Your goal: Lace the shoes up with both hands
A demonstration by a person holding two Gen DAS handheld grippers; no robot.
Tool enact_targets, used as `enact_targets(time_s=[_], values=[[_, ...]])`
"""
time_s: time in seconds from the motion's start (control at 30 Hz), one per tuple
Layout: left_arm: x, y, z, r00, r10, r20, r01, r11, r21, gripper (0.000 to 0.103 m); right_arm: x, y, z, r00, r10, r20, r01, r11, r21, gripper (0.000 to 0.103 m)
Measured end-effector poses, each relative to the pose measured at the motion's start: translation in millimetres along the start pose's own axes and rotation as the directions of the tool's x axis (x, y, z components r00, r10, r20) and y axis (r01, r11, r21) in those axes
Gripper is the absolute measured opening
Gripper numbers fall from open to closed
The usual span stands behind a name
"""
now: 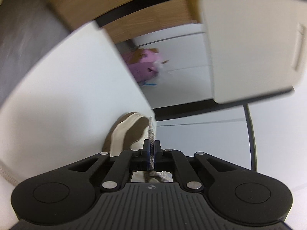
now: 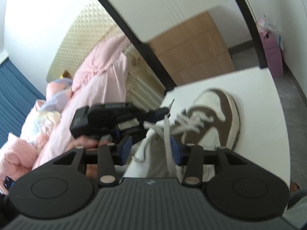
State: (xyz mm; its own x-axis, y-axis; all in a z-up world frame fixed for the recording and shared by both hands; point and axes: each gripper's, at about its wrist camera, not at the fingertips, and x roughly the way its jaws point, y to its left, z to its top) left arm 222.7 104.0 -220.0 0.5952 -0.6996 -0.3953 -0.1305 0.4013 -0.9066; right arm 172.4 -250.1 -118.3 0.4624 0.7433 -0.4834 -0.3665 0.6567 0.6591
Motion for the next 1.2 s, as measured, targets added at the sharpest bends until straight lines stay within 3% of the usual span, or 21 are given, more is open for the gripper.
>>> enact_targets(time_s=[0.17, 0.4, 0.5, 0.6, 0.67, 0.73, 0.97, 1.03, 1.1, 1.2], values=[[-13, -27, -6, 0.998, -0.058, 0.015, 0.054, 0.982, 0.182, 0.004, 13, 7, 21, 1.000, -0.001, -0.008, 0.001, 1.000, 0.027, 0.048], [-32, -55, -24, 0.987, -0.159, -0.014, 0.153, 0.912, 0.382, 0.004, 31, 17, 51, 1.000, -0.002, -0.020, 0.003, 0.998, 0.065, 0.048], [-37, -59, -29, 0.978, -0.205, -0.034, 0.201, 0.892, 0.405, 0.004, 39, 21, 63, 1.000, -0.002, -0.025, 0.004, 0.997, 0.081, 0.047], [-39, -62, -32, 0.976, -0.216, -0.042, 0.213, 0.879, 0.427, 0.004, 46, 26, 76, 1.000, -0.002, -0.030, 0.005, 0.995, 0.097, 0.034], [-39, -62, -31, 0.974, -0.221, -0.045, 0.219, 0.879, 0.425, 0.004, 51, 29, 84, 0.999, -0.002, -0.033, 0.006, 0.994, 0.107, 0.015], [-44, -61, -32, 0.974, -0.221, -0.045, 0.218, 0.877, 0.429, 0.004, 47, 27, 89, 0.999, 0.005, -0.037, -0.001, 0.994, 0.109, 0.003], [-69, -48, -21, 0.968, -0.249, 0.009, 0.225, 0.888, 0.402, 0.007, 59, 59, 97, 0.999, -0.006, -0.033, 0.007, 1.000, 0.024, 0.003], [-78, -45, -20, 0.970, -0.243, 0.028, 0.212, 0.890, 0.403, 0.013, 66, 75, 103, 0.999, 0.002, -0.033, -0.003, 1.000, -0.016, 0.003], [-86, -44, -18, 0.972, -0.229, 0.055, 0.188, 0.895, 0.405, 0.031, 71, 95, 113, 0.999, 0.030, -0.026, -0.031, 0.998, -0.061, 0.003], [-98, -45, -15, 0.966, -0.235, 0.106, 0.171, 0.892, 0.419, 0.046, 79, 126, 127, 0.997, 0.072, -0.018, -0.073, 0.989, -0.127, 0.003]])
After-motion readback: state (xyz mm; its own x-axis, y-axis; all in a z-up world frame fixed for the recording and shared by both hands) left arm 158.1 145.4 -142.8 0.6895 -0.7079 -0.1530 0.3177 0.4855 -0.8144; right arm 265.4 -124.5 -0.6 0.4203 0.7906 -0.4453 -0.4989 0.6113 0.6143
